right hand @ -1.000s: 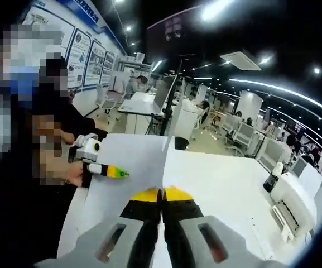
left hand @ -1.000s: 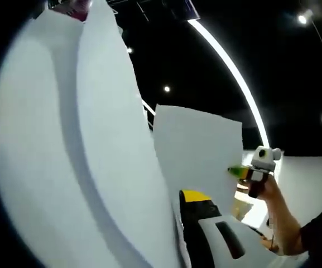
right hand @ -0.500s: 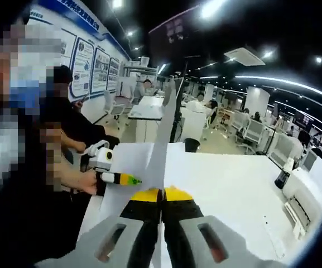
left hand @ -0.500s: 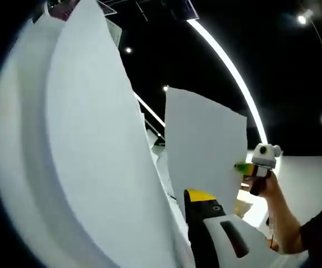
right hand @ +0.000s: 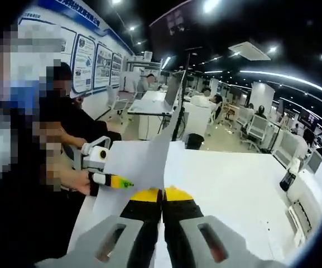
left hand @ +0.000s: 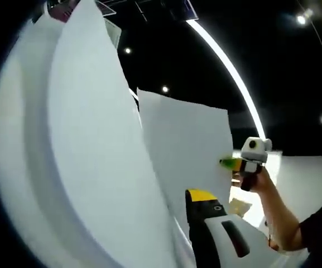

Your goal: Organize the stack of printing papers by aligning and flattening the scattered papers on the table

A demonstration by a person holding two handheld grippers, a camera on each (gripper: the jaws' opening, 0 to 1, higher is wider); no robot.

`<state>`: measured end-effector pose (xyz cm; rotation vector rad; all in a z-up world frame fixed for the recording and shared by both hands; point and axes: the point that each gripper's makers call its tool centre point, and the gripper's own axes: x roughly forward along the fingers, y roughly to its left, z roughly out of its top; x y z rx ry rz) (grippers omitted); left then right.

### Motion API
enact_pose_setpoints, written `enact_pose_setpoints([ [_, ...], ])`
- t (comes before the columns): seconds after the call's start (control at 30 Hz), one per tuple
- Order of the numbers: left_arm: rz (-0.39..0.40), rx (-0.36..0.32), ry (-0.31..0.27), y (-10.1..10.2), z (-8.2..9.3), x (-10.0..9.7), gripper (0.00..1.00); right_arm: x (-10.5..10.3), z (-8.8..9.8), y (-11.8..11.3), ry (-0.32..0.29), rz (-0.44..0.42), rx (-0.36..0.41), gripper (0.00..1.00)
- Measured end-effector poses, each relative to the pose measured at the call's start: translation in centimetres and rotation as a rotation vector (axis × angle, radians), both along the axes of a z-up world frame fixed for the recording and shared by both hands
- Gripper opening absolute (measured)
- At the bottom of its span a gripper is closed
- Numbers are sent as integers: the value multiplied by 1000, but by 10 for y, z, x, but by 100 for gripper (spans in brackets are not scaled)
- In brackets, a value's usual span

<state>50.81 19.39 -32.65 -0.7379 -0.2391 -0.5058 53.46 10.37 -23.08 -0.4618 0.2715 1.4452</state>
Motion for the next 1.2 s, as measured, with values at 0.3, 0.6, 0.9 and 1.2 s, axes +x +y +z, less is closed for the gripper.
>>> enact_pose_setpoints([
  [0.3,0,-2,-6,0,1,-1,23,3,-6,15,8,42,-25,0],
  [0.6,-2,-11,-14,-1,3,-3,25,19,-29,22,63,42,-47,0],
  [0.9,-1,-4,-15,-2,3,-3,25,11,-49,32,158,82,-52,0],
  [1.2,-3,1,-15,-3,3,-3,26,0,-52,43,159,121,-61,0],
])
